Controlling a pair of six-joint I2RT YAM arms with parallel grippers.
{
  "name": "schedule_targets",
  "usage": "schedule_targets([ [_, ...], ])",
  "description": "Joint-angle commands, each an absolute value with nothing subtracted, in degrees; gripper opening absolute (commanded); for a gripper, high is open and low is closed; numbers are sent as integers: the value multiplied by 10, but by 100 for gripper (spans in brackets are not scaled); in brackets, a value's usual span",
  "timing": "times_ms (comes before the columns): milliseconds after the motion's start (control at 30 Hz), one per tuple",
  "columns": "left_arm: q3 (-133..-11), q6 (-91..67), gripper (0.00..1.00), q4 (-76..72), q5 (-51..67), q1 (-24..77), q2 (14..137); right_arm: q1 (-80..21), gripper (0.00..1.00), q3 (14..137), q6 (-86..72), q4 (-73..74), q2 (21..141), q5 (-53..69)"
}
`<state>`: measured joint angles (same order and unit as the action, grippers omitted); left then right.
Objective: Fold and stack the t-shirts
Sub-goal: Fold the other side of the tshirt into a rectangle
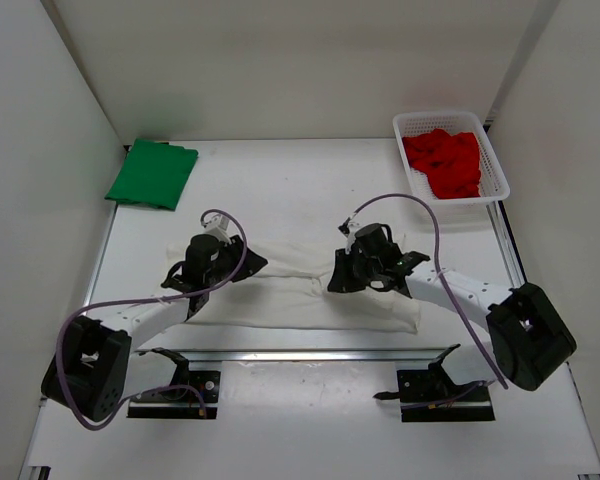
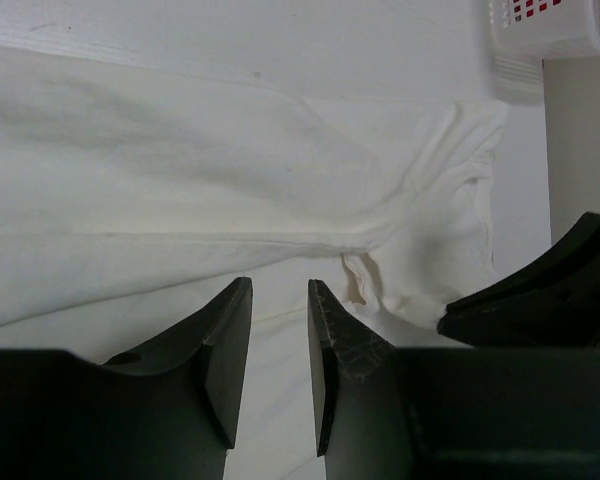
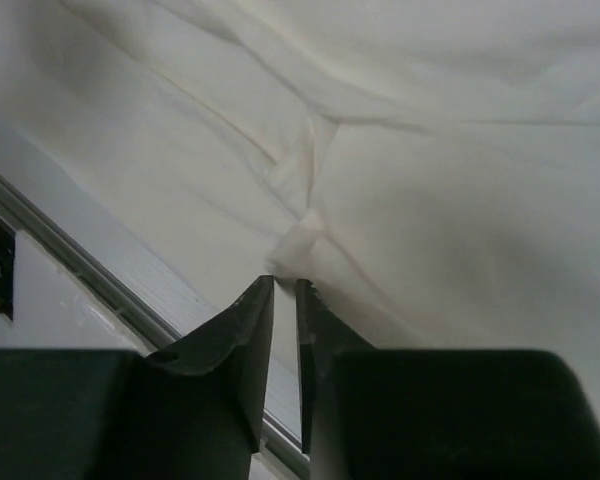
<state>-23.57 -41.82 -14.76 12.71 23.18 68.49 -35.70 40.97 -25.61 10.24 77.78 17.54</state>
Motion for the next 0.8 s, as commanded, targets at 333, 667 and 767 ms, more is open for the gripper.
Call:
schedule_targets([
  [333,-279,-367,41,-59,96,153,652,-330,12,372,-265,81,716,172],
  [667,-372,-307,27,48,36,98,762,-332,0,424,-244,-16,846,203],
  [767,-345,-322,17,33,58,52,758,-367,0,489,-228,-17,892,193],
])
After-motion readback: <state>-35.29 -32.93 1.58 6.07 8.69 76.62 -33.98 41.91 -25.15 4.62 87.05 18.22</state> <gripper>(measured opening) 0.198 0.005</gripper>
